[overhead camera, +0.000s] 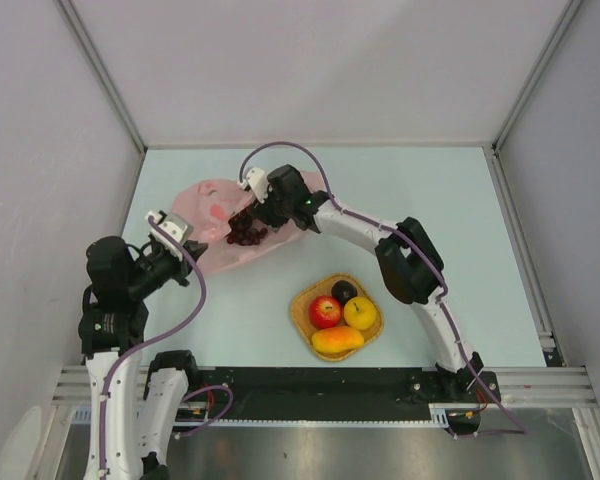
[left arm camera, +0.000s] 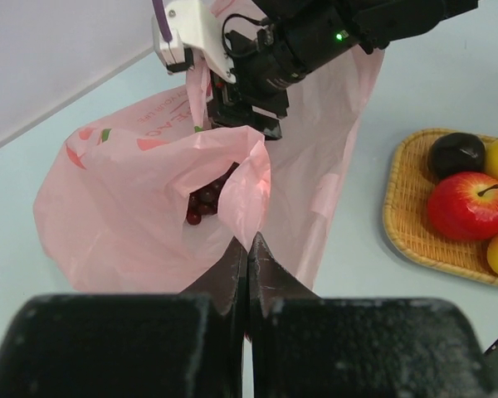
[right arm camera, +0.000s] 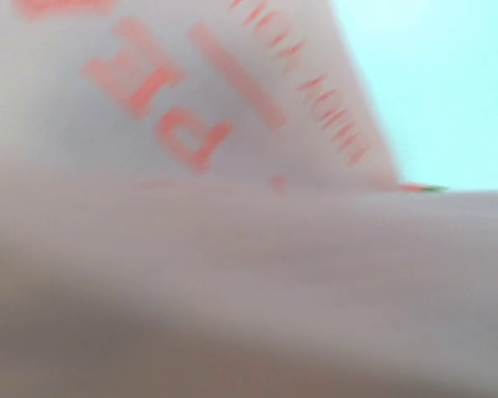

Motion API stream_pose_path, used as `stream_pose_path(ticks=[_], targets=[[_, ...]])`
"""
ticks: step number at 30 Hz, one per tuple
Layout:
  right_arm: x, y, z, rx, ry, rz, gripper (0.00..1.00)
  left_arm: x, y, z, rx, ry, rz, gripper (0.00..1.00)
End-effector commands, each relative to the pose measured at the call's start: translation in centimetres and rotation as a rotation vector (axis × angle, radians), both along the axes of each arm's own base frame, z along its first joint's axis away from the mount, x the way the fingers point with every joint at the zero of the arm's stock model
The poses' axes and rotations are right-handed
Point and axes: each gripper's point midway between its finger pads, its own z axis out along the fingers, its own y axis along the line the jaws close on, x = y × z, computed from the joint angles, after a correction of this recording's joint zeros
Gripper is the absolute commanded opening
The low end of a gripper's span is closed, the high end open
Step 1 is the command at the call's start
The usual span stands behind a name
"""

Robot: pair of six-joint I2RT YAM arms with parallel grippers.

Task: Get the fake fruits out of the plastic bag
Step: Take out the fake fruit from the plastic bag.

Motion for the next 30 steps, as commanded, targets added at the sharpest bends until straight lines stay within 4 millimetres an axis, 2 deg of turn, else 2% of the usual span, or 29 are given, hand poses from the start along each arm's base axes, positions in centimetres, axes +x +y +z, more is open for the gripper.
stream_pose_path(ticks=[1, 2, 4, 5, 6, 7, 8, 10, 11, 12, 15, 16, 17, 20, 21, 23, 24, 25, 26, 27, 29, 30], targets=[[3.5, 0.5, 2.2, 0.047, -0.091, -0.049, 0.67, -0.2, -0.4, 0.6, -0.017, 0.004, -0.023, 0.0], [4.0, 0.2, 0.7, 0.03, -0.075, -0.056, 0.67, -0.1, -0.4, 0.5, -0.019, 0.011, -0.024, 0.0], [4.9, 0.3, 0.4, 0.029, -0.067, -0.063, 0.68, -0.1, -0.5, 0.5, -0.023, 0.019, -0.026, 0.0], [5.4, 0.1, -1.2, 0.013, -0.047, -0.07, 0.68, 0.0, -0.4, 0.5, -0.024, 0.024, -0.024, 0.0], [5.6, -0.1, -1.9, 0.001, -0.029, -0.07, 0.68, 0.0, -0.4, 0.5, -0.022, 0.026, -0.023, 0.0], [6.1, 0.1, -1.5, 0.01, -0.037, -0.068, 0.67, 0.0, -0.4, 0.7, -0.018, 0.023, -0.023, 0.0], [6.0, 0.2, -2.7, -0.004, -0.021, -0.058, 0.66, 0.0, -0.3, 0.6, -0.017, 0.031, -0.02, 0.0], [6.3, 0.1, -3.2, -0.019, -0.014, -0.049, 0.66, 0.0, -0.3, 0.5, -0.011, 0.031, -0.019, 0.01], [6.0, -0.2, -4.4, -0.045, 0.011, -0.046, 0.65, 0.1, -0.2, 0.4, -0.01, 0.035, -0.017, 0.0], [5.9, -0.2, -4.6, -0.05, 0.024, -0.044, 0.64, 0.1, -0.2, 0.4, -0.009, 0.036, -0.018, 0.0], [4.9, -0.3, -4.4, -0.048, 0.055, -0.004, 0.51, 0.3, -0.2, 0.4, -0.015, 0.035, -0.018, 0.0], [4.5, -0.3, -4.3, -0.049, 0.059, 0.014, 0.42, 0.4, -0.2, 0.5, -0.016, 0.03, -0.017, 0.01], [4.3, -0.1, -3.6, -0.043, 0.053, 0.023, 0.4, 0.5, -0.3, 0.5, -0.02, 0.028, -0.021, 0.0], [3.5, 0.7, 1.7, 0.042, 0.027, 0.052, 0.34, 0.8, -0.3, 0.4, -0.028, 0.022, -0.021, 0.0], [3.0, 1.0, 5.4, 0.099, 0.004, 0.075, 0.34, 0.9, -0.3, 0.4, -0.03, 0.021, -0.019, 0.0], [0.9, 1.6, 9.4, 0.204, 0.046, 0.147, 0.33, 1.1, -0.4, 0.2, -0.03, 0.014, -0.021, 0.0], [-0.7, 1.5, 13.5, 0.282, 0.048, 0.212, 0.31, 1.2, -0.4, 0.2, -0.031, 0.009, -0.021, 0.0], [-1.8, 1.6, 15.2, 0.327, 0.064, 0.238, 0.31, 1.2, -0.4, 0.2, -0.031, 0.006, -0.023, 0.0], [-2.8, 1.3, 15.3, 0.34, 0.091, 0.261, 0.31, 1.3, -0.3, -0.1, -0.029, 0.008, -0.02, 0.0], [-4.6, 1.0, 18.2, 0.382, 0.083, 0.312, 0.31, 1.3, -0.3, 0.0, -0.029, 0.003, -0.018, 0.01], [-6.5, 0.5, 18.2, 0.389, 0.139, 0.344, 0.3, 1.4, -0.2, -0.1, -0.027, -0.002, -0.014, 0.0], [-7.6, 0.2, 19.3, 0.405, 0.149, 0.369, 0.29, 1.4, -0.2, -0.1, -0.027, 0.0, -0.013, 0.0]])
